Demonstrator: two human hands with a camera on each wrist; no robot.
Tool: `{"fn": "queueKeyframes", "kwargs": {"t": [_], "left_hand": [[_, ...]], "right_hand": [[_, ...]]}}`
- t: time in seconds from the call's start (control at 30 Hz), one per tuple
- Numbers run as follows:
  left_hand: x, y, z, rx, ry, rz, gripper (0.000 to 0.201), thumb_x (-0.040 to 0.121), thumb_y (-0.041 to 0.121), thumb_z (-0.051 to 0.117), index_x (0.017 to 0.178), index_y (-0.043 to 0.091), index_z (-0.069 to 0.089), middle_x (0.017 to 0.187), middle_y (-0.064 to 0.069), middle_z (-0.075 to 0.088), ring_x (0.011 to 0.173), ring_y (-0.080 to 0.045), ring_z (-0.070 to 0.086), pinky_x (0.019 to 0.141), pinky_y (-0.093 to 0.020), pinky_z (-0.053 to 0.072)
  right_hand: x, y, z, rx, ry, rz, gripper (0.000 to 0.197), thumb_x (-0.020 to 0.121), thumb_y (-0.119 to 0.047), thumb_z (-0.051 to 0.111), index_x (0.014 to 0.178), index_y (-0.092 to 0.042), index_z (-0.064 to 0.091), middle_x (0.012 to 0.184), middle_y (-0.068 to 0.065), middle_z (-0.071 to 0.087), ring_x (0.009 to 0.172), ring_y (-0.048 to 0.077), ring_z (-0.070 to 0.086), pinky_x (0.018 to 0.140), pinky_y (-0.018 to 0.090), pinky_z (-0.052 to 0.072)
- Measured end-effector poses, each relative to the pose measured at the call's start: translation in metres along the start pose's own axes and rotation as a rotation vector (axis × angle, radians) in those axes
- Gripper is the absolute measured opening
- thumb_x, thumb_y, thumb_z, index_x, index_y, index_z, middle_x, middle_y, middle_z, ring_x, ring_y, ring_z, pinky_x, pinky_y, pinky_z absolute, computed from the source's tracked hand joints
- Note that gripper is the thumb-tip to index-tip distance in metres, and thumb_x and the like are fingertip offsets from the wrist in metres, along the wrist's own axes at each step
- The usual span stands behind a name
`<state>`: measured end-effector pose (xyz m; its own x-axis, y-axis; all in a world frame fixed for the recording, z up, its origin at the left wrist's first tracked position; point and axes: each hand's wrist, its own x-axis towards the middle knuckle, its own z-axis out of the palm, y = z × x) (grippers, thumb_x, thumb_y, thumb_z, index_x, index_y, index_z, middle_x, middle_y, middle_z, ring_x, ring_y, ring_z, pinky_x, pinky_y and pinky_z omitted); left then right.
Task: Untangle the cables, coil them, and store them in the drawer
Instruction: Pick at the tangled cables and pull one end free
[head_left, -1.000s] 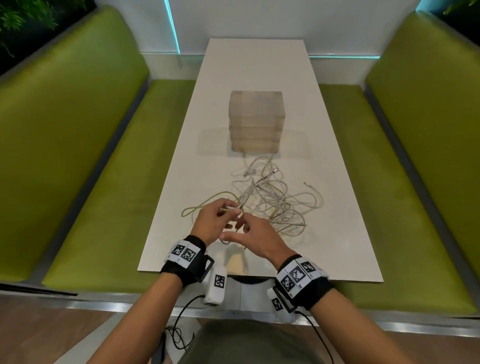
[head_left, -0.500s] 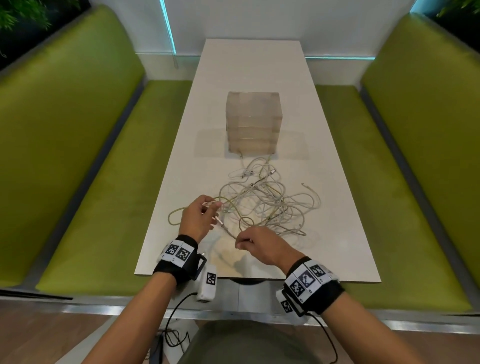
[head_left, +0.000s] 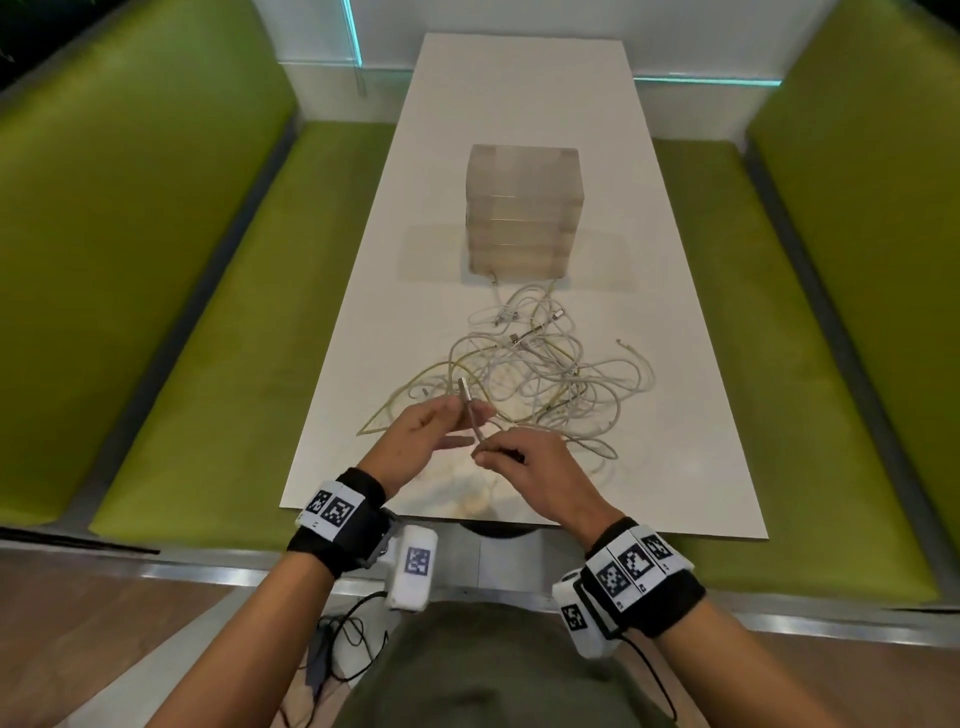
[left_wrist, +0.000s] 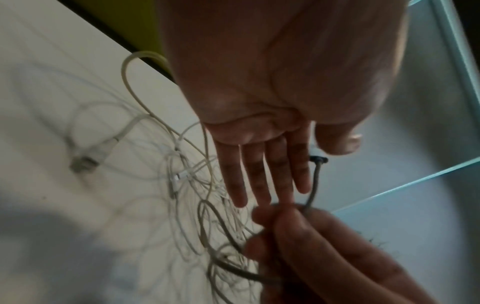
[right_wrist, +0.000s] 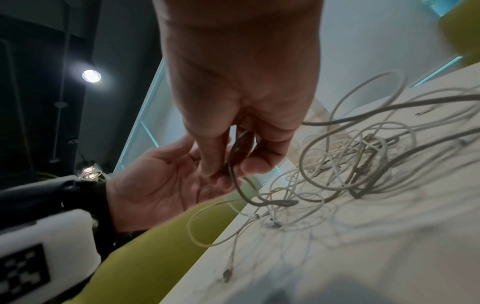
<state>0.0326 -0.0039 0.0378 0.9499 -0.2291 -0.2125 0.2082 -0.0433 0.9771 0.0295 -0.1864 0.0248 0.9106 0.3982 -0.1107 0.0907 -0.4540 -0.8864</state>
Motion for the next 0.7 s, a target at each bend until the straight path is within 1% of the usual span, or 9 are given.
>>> {"fn": "queueKeyframes", "kwargs": {"t": [0.1,0.17,0.23,0.3,0.37,0.5,0.57,0.63,0.7], "left_hand": [[-0.004,0.0,0.014,-0.009,0.022,0.086,0.039,0.099,0.033,0.037,0.091,0.009,0.066,0.1,-0.008,0.073,0.105,-0.032,0.065,0.096,-0.041,0.05],[-0.006,0.005,0.019,-0.103,0.072,0.08,0.038,0.099,0.034,0.038,0.081,0.008,0.059,0.076,-0.005,0.069,0.089,-0.035,0.067,0.086,-0.036,0.054],[-0.008,0.011,0.018,-0.247,0.123,0.059,0.037,0.101,0.031,0.035,0.077,0.008,0.052,0.058,0.001,0.054,0.064,-0.024,0.062,0.07,-0.031,0.054],[-0.009,0.014,0.013,-0.354,0.17,0.052,0.035,0.1,0.031,0.034,0.076,0.009,0.048,0.052,0.005,0.04,0.045,-0.013,0.044,0.057,-0.027,0.049],[-0.009,0.015,0.006,-0.421,0.224,0.047,0.034,0.098,0.034,0.036,0.075,0.011,0.047,0.051,0.008,0.035,0.042,-0.007,0.03,0.049,-0.022,0.039],[-0.012,0.023,-0.02,-0.462,0.376,0.083,0.036,0.103,0.032,0.031,0.075,0.016,0.048,0.052,0.01,0.032,0.043,-0.004,0.024,0.044,-0.017,0.024],[-0.017,0.03,-0.041,-0.411,0.458,0.141,0.035,0.103,0.031,0.032,0.078,0.016,0.051,0.055,0.009,0.03,0.047,-0.005,0.024,0.046,-0.018,0.024],[-0.023,0.034,-0.055,-0.397,0.478,0.17,0.029,0.103,0.028,0.034,0.087,0.015,0.053,0.06,0.008,0.03,0.052,-0.006,0.027,0.05,-0.019,0.027],[-0.024,0.033,-0.053,-0.374,0.456,0.148,0.023,0.103,0.02,0.034,0.092,0.015,0.053,0.062,0.007,0.032,0.055,-0.006,0.03,0.052,-0.019,0.029]], "right_hand": [[-0.001,-0.004,0.008,-0.096,-0.123,0.029,0.016,0.089,-0.027,0.063,0.095,-0.017,0.073,0.094,-0.001,0.071,0.08,0.011,0.061,0.076,0.023,0.045],[-0.001,-0.001,0.008,-0.119,-0.154,0.061,0.014,0.09,-0.025,0.062,0.094,-0.016,0.071,0.099,-0.001,0.067,0.073,0.01,0.057,0.073,0.025,0.047],[-0.002,0.008,0.002,-0.117,-0.138,0.055,0.011,0.09,-0.02,0.061,0.091,-0.015,0.071,0.099,0.002,0.062,0.076,0.012,0.056,0.069,0.022,0.05],[-0.002,0.019,-0.007,-0.129,-0.1,0.056,0.01,0.089,-0.02,0.062,0.09,-0.016,0.071,0.094,0.0,0.057,0.085,0.013,0.055,0.072,0.02,0.045],[-0.003,0.028,-0.017,-0.177,-0.087,0.07,0.01,0.089,-0.023,0.062,0.09,-0.016,0.07,0.093,-0.001,0.056,0.087,0.011,0.052,0.074,0.024,0.039],[0.0,0.049,-0.04,-0.333,-0.049,0.179,0.024,0.093,-0.028,0.056,0.077,-0.013,0.065,0.083,0.002,0.061,0.081,0.017,0.054,0.072,0.03,0.038],[-0.002,0.06,-0.058,-0.347,0.018,0.247,0.029,0.094,-0.03,0.053,0.07,-0.016,0.06,0.079,-0.001,0.059,0.081,0.02,0.057,0.067,0.029,0.037],[-0.005,0.061,-0.071,-0.288,0.031,0.266,0.028,0.095,-0.031,0.053,0.073,-0.015,0.062,0.079,-0.002,0.06,0.081,0.021,0.058,0.065,0.027,0.042],[-0.007,0.055,-0.072,-0.277,-0.014,0.283,0.029,0.095,-0.034,0.053,0.081,-0.012,0.066,0.085,-0.001,0.062,0.085,0.02,0.059,0.073,0.031,0.049]]}}
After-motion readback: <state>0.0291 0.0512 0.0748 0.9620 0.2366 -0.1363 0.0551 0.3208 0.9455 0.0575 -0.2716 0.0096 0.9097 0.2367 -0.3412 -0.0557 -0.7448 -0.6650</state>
